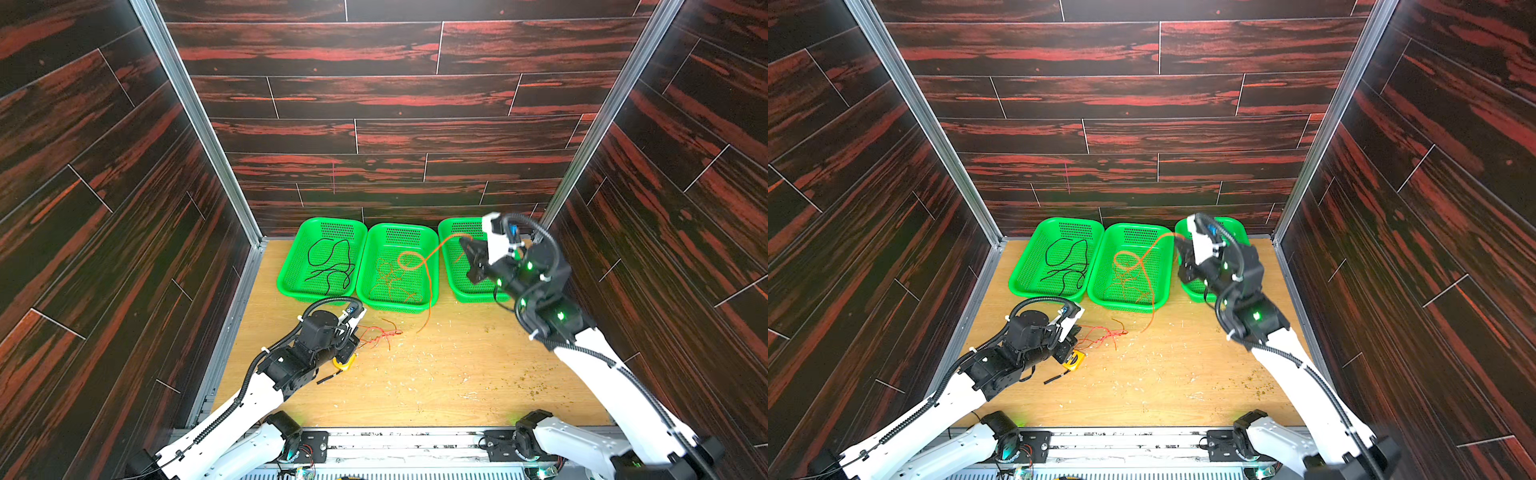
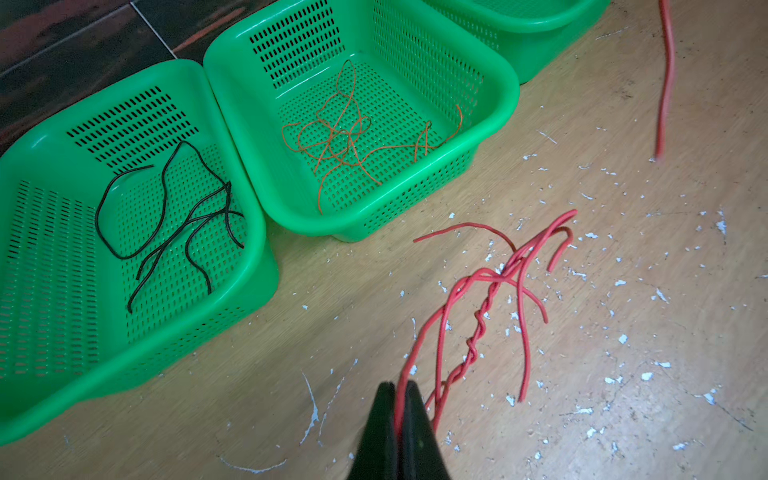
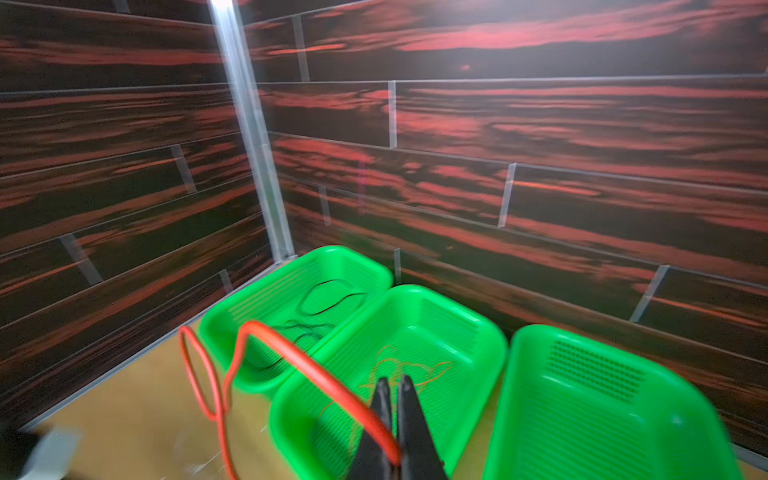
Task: Untangle the cables
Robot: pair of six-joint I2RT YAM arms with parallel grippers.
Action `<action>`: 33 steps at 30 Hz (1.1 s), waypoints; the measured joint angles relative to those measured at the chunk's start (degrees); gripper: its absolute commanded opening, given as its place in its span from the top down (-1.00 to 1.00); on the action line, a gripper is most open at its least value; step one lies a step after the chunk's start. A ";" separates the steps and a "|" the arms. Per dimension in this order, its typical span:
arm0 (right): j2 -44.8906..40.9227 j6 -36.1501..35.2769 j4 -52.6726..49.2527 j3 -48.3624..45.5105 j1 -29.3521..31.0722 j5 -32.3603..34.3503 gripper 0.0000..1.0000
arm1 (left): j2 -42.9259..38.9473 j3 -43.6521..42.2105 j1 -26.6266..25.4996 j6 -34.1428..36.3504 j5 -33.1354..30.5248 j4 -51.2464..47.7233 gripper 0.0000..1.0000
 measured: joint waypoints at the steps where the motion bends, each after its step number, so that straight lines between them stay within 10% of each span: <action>1: 0.90 0.00 -0.26 0.90 -0.76 0.20 1.00 | 0.00 0.00 0.02 -0.09 0.00 0.04 1.00; 26: 29.57 2.80 1.53 7.89 -25.44 4.96 0.98 | 1.44 7.28 0.02 -6.88 -0.83 3.80 1.00; 33: 32.72 5.05 0.44 3.19 -25.42 3.72 0.22 | 4.02 10.10 0.02 -7.08 0.33 3.87 1.00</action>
